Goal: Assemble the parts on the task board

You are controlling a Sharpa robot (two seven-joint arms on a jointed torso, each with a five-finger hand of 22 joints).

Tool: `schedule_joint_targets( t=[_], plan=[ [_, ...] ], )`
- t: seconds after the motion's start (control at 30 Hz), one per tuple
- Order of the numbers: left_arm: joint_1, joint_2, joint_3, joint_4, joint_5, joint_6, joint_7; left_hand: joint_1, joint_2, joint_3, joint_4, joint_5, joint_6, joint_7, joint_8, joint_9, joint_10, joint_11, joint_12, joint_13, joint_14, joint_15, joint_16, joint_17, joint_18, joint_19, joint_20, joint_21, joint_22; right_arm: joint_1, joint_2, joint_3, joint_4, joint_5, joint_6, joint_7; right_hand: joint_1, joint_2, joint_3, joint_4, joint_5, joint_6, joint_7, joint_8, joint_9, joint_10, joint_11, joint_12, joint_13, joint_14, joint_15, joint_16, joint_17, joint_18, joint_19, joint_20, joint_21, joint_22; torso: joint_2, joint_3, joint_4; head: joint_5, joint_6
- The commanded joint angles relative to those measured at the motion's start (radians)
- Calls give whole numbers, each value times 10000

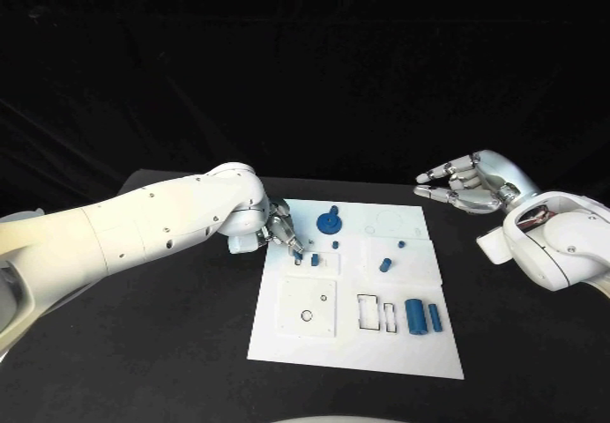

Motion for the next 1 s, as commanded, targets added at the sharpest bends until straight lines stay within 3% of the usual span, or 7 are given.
schedule_joint_targets(
  t=[0.03,0.53,1.0],
  plan=[
    [-2,25,-2,94,-805,-335,-118,4,13,1723,-1801,66,136,-29,-39,12,87,1,38,27,1052,-14,31,2635,-92,716,-34,64,2232,-7,7,1,11,-26,14,79,-21,103,-54,11,30,-75,4,-47,14,6,22,-19,1511,945,5,-33,2166,114,638,-19,-66,2022,7,-5,3,-18,-23],
    [-29,121,-10,163,-1113,84,-185,-5,11,1720,-1808,96,146,-31,-49,19,97,-2,47,43,1052,-16,31,2635,-92,717,-36,66,2232,-7,15,1,15,-25,26,91,-5,105,-82,4,21,-96,10,-56,14,0,25,-29,1506,943,9,-42,2155,115,635,-15,-71,2017,-2,-9,9,-10,-139],
    [-36,142,-11,132,-1056,437,-186,-32,5,1706,-1815,146,168,-37,-65,32,127,-5,87,105,1052,-17,31,2635,-91,717,-38,62,2231,-7,37,1,-1,-23,49,98,-5,105,-82,4,21,-96,10,-56,14,0,25,-29,1506,943,9,-42,2155,115,635,-15,-71,2017,1,-4,14,29,-151]
  ],
)
